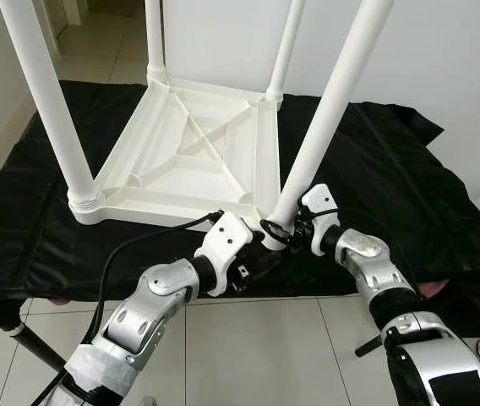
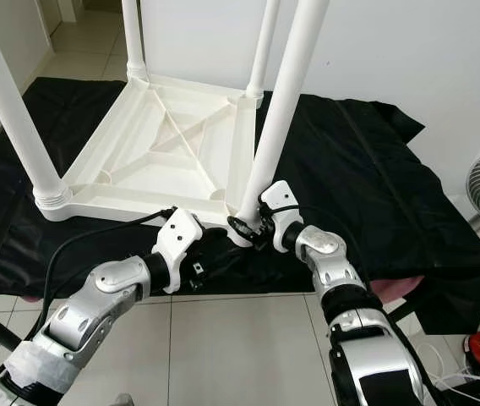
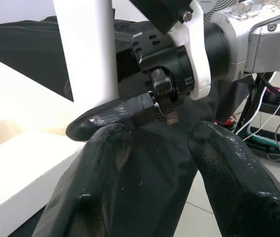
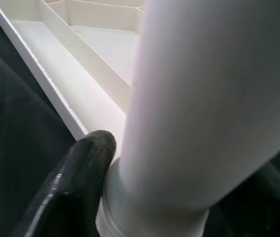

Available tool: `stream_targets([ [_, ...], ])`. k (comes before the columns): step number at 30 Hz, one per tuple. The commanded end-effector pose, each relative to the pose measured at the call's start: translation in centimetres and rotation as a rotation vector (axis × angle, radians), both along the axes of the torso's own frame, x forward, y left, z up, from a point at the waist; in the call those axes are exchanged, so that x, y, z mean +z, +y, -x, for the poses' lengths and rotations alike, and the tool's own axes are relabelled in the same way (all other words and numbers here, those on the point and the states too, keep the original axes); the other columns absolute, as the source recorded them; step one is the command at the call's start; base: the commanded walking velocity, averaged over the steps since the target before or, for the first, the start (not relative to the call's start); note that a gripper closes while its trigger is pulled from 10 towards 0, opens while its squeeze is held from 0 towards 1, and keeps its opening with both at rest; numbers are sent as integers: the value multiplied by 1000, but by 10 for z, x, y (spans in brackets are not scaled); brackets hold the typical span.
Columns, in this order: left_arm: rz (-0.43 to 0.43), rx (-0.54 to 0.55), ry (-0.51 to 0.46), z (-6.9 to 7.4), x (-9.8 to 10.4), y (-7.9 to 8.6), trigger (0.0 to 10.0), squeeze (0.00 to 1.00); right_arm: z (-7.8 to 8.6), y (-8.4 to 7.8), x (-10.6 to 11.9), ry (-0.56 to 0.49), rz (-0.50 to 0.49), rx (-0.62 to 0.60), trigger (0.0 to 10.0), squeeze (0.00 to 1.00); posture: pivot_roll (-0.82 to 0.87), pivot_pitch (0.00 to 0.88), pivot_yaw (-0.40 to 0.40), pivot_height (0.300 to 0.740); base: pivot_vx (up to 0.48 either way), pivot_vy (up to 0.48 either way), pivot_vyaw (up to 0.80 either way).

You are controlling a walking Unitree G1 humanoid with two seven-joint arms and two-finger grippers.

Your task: Building children table

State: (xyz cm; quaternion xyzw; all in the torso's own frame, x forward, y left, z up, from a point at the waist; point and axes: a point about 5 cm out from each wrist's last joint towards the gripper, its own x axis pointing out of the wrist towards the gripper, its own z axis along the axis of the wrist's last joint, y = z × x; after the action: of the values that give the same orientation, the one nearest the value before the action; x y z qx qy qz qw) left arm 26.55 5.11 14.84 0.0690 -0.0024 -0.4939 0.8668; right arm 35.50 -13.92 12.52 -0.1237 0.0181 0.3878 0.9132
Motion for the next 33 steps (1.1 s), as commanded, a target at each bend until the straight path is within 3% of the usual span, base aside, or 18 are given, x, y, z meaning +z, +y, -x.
stream_targets([
  [1, -12, -41, 7, 2, -1, -3, 10000, 0, 1, 0, -4, 13, 13, 20, 0, 0, 47, 0, -83, 740, 0, 0, 0],
  [10, -9, -33, 10, 3, -2, -2, 10000, 0, 4, -5, -14, 34, 14, 8, 0, 0, 45, 0, -83, 740, 0, 0, 0],
  [11, -9, -34, 11, 3, -2, -3, 10000, 0, 4, -6, -15, 37, 13, -9, 4196, 0, 46, 0, -86, 740, 0, 0, 0],
  [12, -9, -35, 10, 3, -2, -3, 10000, 0, 5, -7, -16, 41, 0, -32, 10000, 0, 45, 0, -88, 740, 0, 0, 0],
  [22, -3, -36, 14, 4, -2, -4, 10000, 0, 3, -9, -17, 39, -78, -164, 10000, 0, 30, 0, -85, 740, 0, 0, 0],
  [27, 0, -44, 17, 6, -3, -6, 10000, 0, 1, -7, -13, 17, -123, -282, 10000, 0, 30, 0, -91, 740, 0, 0, 0],
  [29, 1, -43, 16, 6, -2, -6, 10000, 0, 5, -2, -14, 6, -156, -406, 10000, 0, 32, 0, -96, 740, 0, 0, 0],
  [31, 1, -43, 16, 6, -2, -6, 10000, 0, 5, -2, -14, 6, -156, -406, 10000, 0, 32, 0, -96, 740, 0, 0, 0],
  [33, 2, -43, 18, 7, -3, -6, 10000, 0, 12, 7, -18, 7, -197, -499, 10000, 0, 30, 0, -96, 740, 0, 0, 0],
])
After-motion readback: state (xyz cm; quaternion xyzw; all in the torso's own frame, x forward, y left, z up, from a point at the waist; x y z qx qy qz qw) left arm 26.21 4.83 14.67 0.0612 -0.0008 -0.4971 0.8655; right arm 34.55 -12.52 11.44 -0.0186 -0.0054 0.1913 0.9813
